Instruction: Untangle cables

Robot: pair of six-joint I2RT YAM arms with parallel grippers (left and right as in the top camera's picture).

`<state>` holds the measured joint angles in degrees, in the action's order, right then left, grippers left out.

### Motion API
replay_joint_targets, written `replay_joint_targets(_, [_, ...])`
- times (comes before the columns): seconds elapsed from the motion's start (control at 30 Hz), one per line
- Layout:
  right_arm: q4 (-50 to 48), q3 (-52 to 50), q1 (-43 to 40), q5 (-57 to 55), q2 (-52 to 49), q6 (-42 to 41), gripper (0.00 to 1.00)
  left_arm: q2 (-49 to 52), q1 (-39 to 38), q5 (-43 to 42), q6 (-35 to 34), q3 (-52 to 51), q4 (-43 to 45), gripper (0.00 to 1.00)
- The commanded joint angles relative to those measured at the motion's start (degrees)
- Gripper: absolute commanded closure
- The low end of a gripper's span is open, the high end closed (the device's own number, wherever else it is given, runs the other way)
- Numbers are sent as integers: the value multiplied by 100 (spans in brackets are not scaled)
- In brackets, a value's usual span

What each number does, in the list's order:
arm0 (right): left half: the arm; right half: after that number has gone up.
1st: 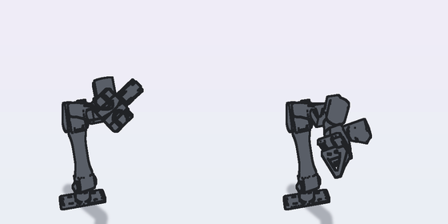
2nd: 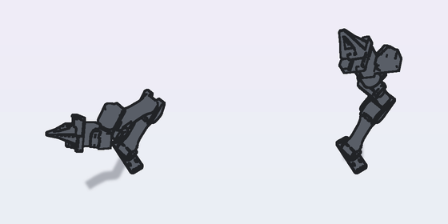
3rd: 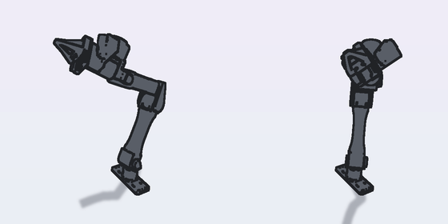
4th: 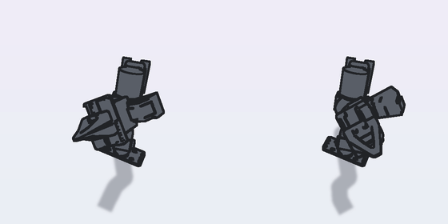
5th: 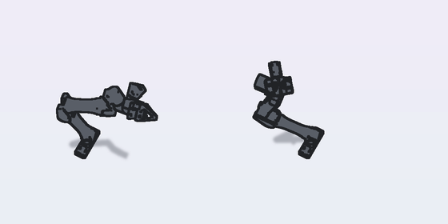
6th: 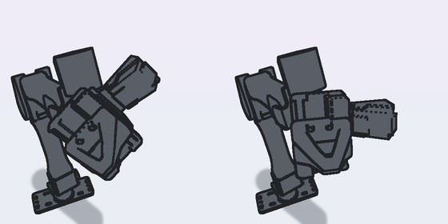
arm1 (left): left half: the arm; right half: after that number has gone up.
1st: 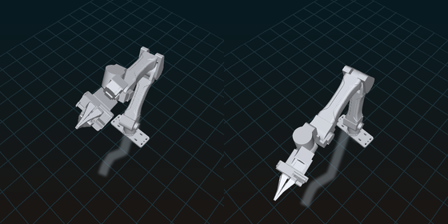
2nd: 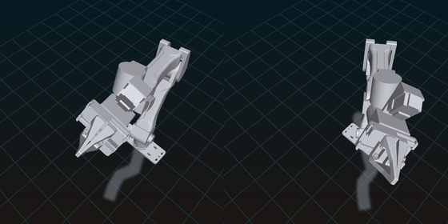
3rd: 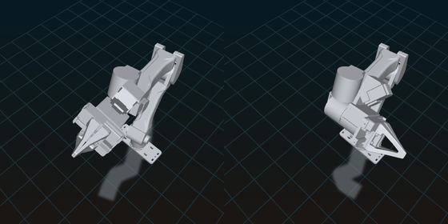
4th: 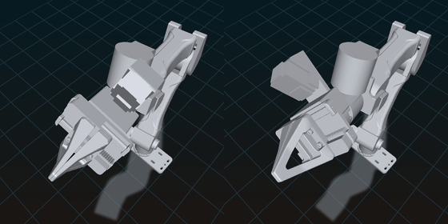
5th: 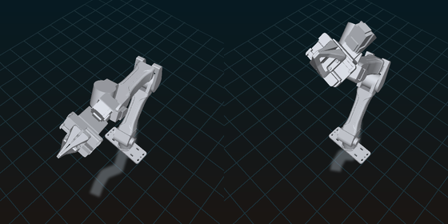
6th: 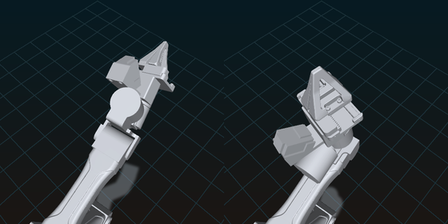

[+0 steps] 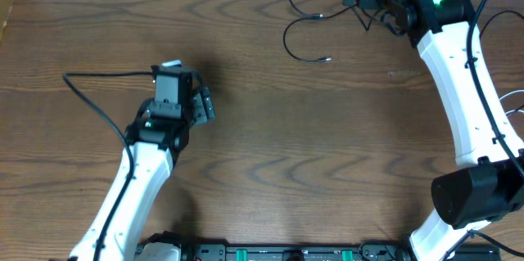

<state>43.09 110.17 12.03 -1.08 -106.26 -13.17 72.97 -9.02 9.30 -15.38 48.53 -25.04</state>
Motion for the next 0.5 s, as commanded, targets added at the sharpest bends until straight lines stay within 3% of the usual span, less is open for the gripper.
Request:
replay_joint_targets(0.0, [22, -15, 63, -48, -57, 39, 1, -450, 22, -2, -103, -428, 175, 10])
replay_joint_targets(0.27, [22, -15, 70, -48, -57, 39, 1, -1576, 22, -7, -138, -1725, 1086, 11])
replay_joint_targets(0.47, [22, -15, 70, -48, -57, 39, 1, -2474, 22, -28, -549, -2894, 2282, 11])
